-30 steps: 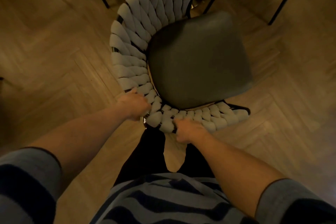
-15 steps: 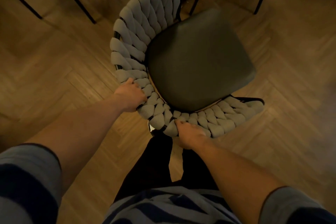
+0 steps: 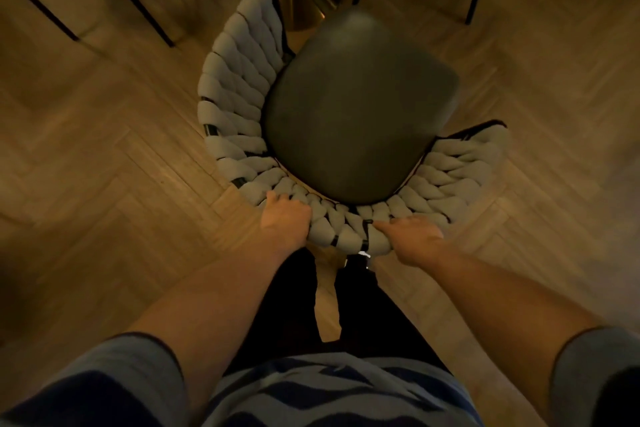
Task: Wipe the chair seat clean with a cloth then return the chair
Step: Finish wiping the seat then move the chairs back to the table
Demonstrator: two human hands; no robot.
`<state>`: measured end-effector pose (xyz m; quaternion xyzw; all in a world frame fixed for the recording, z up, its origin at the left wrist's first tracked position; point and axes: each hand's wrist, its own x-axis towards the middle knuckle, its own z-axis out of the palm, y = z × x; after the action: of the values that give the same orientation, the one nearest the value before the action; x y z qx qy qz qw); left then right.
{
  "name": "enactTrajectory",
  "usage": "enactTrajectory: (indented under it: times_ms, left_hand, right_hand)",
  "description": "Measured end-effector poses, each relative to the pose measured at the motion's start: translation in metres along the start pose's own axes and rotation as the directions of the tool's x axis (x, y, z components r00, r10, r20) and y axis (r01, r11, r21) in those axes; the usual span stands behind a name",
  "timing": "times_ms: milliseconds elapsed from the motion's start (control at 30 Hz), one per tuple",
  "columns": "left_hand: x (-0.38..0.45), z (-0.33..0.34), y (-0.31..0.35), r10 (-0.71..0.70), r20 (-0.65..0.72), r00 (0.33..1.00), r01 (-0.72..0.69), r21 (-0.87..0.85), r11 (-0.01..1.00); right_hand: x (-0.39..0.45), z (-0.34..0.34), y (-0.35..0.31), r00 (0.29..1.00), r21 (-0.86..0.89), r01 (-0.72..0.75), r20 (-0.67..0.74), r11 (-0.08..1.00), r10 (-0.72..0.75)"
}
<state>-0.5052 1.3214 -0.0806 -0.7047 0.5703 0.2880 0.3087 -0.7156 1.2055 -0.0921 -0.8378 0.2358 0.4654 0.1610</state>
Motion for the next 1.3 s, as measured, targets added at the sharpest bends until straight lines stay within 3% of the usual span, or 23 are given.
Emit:
enactTrajectory:
  times_ms: [100,300,400,533,700,933,1300]
  left_hand:
    - [-0.001,0.005,-0.022,0.015,-0.018,1.000,-0.015,-0.020,1.000]
    - [0.007,0.008,-0.062,0.228,-0.019,0.973,-0.229,-0.038,0.973]
    - [0.016,0.006,-0.098,0.301,0.028,0.953,-0.302,0.111,0.947]
    - [0.036,-0.003,-0.159,0.270,0.042,0.962,-0.268,0.330,0.905]
    - [0.056,-0.009,-0.196,0.267,-0.008,0.964,-0.230,0.483,0.845]
    - [0.043,-0.004,-0.188,0.260,-0.075,0.963,-0.200,0.448,0.871]
    - [-0.020,0.049,-0.085,0.013,-0.005,1.000,-0.012,0.059,0.998]
  right_hand:
    - [0.004,0.002,-0.013,0.998,0.000,0.005,-0.065,1.000,-0.005]
    - [0.007,-0.010,-0.039,0.998,0.110,-0.053,-0.022,0.993,0.056]
    - [0.012,-0.023,-0.062,0.998,0.202,-0.055,0.030,0.978,0.049]
    - [0.027,-0.036,-0.101,0.998,0.379,-0.061,0.038,0.923,0.051]
    - [0.044,-0.035,-0.122,0.993,0.407,-0.112,0.025,0.906,0.112]
    - [0.038,-0.032,-0.116,0.996,0.386,-0.091,0.010,0.918,0.094]
    - [0.015,0.004,-0.043,1.000,0.041,0.006,0.008,0.999,-0.006]
